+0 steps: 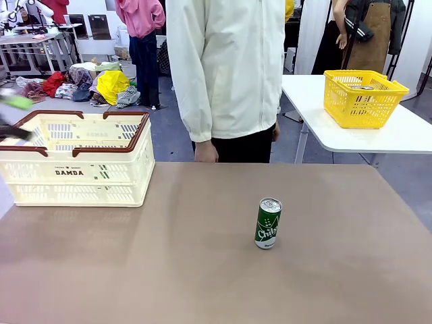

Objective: Place the drinks into the Shopping basket.
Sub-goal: Pick up one drink and place it into the Shopping basket.

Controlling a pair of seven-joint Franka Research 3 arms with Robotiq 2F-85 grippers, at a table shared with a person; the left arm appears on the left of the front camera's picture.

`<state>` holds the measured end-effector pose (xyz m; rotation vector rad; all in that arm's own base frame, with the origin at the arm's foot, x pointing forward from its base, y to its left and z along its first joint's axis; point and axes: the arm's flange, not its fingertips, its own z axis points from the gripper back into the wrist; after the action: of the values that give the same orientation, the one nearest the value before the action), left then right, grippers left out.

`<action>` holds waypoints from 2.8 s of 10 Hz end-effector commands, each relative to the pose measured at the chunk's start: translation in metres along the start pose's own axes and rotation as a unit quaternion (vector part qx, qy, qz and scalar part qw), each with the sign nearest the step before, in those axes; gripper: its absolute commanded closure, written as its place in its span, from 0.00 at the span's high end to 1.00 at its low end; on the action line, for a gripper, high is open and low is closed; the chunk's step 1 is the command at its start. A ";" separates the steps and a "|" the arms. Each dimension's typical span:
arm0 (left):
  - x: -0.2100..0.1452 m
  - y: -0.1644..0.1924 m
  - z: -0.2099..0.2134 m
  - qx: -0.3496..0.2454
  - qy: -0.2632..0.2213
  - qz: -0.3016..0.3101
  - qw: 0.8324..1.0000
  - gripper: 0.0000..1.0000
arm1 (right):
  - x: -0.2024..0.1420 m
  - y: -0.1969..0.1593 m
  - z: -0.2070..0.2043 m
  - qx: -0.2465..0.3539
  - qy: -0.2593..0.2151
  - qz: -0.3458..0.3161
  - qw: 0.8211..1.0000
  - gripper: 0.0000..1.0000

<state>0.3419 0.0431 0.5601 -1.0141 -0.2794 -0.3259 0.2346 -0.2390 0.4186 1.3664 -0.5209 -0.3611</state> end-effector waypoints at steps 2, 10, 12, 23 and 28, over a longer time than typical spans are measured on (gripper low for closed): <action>0.059 -0.069 -0.143 0.101 0.152 -0.025 0.983 1.00 | -0.001 0.000 0.002 0.003 0.004 0.010 1.000 1.00; 0.049 -0.113 -0.230 0.095 0.184 -0.043 0.977 1.00 | -0.001 0.000 0.002 0.003 0.004 0.010 1.000 1.00; 0.065 -0.145 -0.289 0.158 0.211 -0.034 0.964 1.00 | -0.001 0.000 0.002 0.003 0.004 0.010 1.000 1.00; 0.110 -0.181 -0.560 0.445 0.184 0.053 0.875 1.00 | -0.001 0.000 0.002 0.003 0.004 0.010 1.000 1.00; 0.011 -0.246 -0.223 0.343 0.111 0.128 0.924 1.00 | -0.001 0.000 0.002 0.003 0.004 0.010 1.000 1.00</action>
<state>0.3464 -0.4055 0.5989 -0.2352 -0.0120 -0.1424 0.2343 -0.2392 0.4186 1.3665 -0.5212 -0.3618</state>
